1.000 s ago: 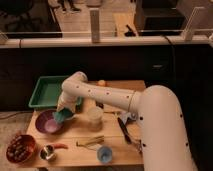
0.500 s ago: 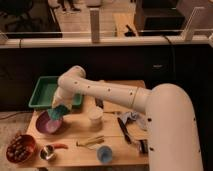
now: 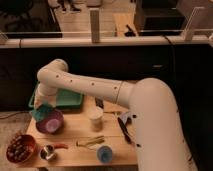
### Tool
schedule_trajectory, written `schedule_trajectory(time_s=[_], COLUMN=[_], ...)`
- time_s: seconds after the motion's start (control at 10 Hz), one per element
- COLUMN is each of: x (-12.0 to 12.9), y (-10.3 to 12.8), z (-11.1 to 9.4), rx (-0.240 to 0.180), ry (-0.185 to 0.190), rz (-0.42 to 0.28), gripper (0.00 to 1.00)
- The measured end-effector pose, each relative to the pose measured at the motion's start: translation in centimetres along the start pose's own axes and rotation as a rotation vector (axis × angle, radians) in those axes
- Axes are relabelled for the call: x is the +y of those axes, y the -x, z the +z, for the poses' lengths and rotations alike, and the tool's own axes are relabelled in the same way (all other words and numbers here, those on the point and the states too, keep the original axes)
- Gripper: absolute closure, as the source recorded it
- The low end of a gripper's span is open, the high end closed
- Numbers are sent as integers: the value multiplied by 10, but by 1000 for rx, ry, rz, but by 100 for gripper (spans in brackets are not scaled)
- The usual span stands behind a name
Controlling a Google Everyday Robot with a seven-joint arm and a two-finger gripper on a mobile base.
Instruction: Place sponge in red bowl
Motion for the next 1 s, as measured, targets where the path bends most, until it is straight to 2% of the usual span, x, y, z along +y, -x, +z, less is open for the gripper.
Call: schedule_trajectory(time_s=[0.2,0.4,0.7,1.0], x=[-16,-28,-43,-57], y=[6,19,35,46], z=[14,20,28,34], rx=[-35,-59,-92,-106], ry=[-70,-107,-167,-201], rz=[-113,-190,-257,-315], gripper=[100,100,100,100])
